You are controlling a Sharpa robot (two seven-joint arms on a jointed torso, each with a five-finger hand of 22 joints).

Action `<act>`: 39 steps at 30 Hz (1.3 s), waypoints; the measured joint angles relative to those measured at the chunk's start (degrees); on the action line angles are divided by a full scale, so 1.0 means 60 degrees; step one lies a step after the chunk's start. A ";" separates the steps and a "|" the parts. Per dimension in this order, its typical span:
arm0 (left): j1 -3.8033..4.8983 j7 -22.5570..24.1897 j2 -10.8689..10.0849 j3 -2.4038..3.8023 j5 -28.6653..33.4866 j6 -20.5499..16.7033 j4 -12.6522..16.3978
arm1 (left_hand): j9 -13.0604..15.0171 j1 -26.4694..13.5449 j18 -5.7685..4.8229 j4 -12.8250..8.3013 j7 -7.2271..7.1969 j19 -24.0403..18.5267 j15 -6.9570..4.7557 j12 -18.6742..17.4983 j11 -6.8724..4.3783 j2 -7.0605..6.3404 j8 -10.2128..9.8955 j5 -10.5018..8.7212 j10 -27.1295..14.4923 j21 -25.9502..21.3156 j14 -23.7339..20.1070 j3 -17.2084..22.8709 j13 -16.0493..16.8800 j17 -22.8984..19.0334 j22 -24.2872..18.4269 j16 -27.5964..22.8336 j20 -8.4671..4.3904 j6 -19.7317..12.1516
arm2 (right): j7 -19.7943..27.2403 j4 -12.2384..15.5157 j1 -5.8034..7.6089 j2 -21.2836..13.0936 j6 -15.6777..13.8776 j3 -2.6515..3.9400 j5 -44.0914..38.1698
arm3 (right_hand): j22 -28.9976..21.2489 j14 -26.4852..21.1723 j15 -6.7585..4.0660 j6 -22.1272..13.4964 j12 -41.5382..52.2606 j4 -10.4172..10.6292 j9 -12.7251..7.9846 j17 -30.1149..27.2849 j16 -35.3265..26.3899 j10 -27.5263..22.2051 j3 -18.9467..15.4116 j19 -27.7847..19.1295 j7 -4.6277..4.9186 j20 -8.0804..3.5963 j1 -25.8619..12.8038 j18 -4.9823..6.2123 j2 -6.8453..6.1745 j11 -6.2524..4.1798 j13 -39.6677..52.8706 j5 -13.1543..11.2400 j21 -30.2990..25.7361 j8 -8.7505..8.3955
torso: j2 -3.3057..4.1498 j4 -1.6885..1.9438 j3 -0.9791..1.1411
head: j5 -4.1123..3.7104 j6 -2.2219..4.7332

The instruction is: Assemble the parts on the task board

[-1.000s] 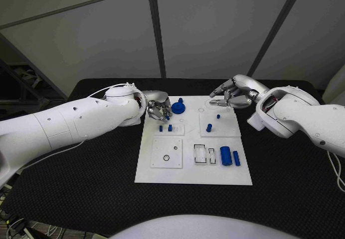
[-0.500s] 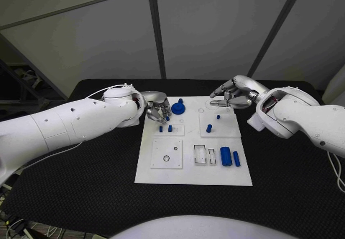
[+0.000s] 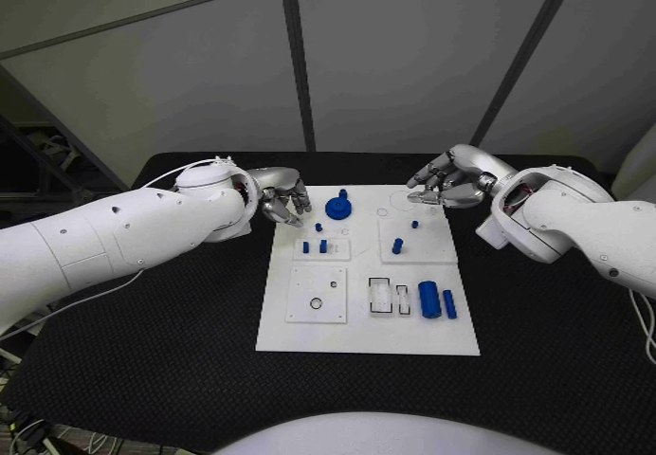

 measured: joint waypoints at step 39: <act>-0.0311 0.2549 -0.1661 0.0040 1.1337 -0.2128 0.1510 | 0.0172 -0.0180 -0.0205 0.0076 -0.0131 -0.0206 -0.0200 0.0397 -0.0320 0.0152 0.0327 0.0085 0.1471 -0.0518 -0.0407 0.0632 0.0100 -0.1058 -0.0341 -0.1369 -0.0239 0.1162 | -0.1992 -0.0241 -0.0563 0.0745 0.1038 -0.0147 -0.6187 | 0.0000 0.0026 0.0398 0.0586 -0.4814 -0.0607 -0.0205 -0.0205 -0.0129 -0.0155 0.1119 0.0145 0.0259 0.0338 0.0682 -0.0002 -0.0537 0.0541 -0.4953 0.0072 0.0280 -0.0001 | 0.0008 0.0002 -0.0014 | -0.1217 0.0420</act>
